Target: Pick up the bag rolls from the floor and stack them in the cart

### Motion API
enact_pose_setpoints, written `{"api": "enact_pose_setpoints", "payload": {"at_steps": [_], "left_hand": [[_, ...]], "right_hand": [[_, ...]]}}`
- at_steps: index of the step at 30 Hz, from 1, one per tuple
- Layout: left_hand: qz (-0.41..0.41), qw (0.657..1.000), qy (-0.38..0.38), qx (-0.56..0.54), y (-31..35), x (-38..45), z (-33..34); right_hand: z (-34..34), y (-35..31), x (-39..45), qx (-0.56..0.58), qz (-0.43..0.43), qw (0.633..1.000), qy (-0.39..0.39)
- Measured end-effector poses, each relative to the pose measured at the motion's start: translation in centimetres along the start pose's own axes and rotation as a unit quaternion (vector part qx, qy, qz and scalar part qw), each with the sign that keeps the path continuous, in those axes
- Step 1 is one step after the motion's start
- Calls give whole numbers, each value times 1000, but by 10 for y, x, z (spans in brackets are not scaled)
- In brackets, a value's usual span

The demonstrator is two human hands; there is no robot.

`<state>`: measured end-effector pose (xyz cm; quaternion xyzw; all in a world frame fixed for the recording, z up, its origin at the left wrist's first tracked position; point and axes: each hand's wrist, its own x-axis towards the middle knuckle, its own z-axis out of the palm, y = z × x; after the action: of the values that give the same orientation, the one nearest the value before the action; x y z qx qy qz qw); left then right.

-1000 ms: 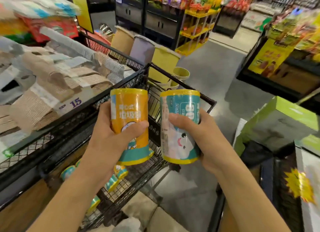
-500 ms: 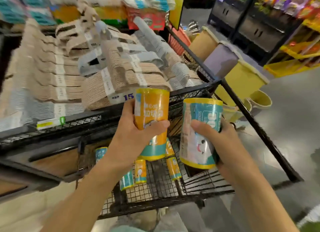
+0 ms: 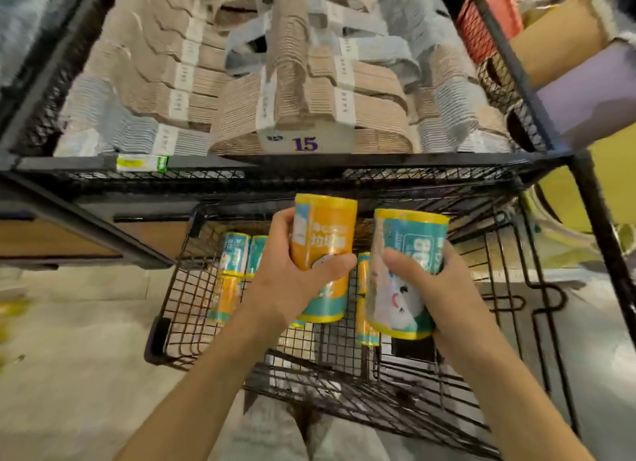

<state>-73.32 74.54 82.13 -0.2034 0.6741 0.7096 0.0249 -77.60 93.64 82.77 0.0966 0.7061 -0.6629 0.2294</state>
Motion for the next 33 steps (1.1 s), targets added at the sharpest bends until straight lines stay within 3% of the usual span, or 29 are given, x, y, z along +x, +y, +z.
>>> {"api": "enact_pose_setpoints", "payload": {"at_steps": [11,22,27,33], "left_hand": [[-106,991,28,73,-140,61,4],[-159,943,39,289,-315,118,3],[-170,918,15,357,-351,135,1],[-173,919,27,353,-367,137,-6]], "right_hand": [[5,123,89,-72,69,995,26],[6,291,173,-233,144,961,19],[9,340,198,-302,156,940,27],[15,363,213,-378,175,908,41]]}}
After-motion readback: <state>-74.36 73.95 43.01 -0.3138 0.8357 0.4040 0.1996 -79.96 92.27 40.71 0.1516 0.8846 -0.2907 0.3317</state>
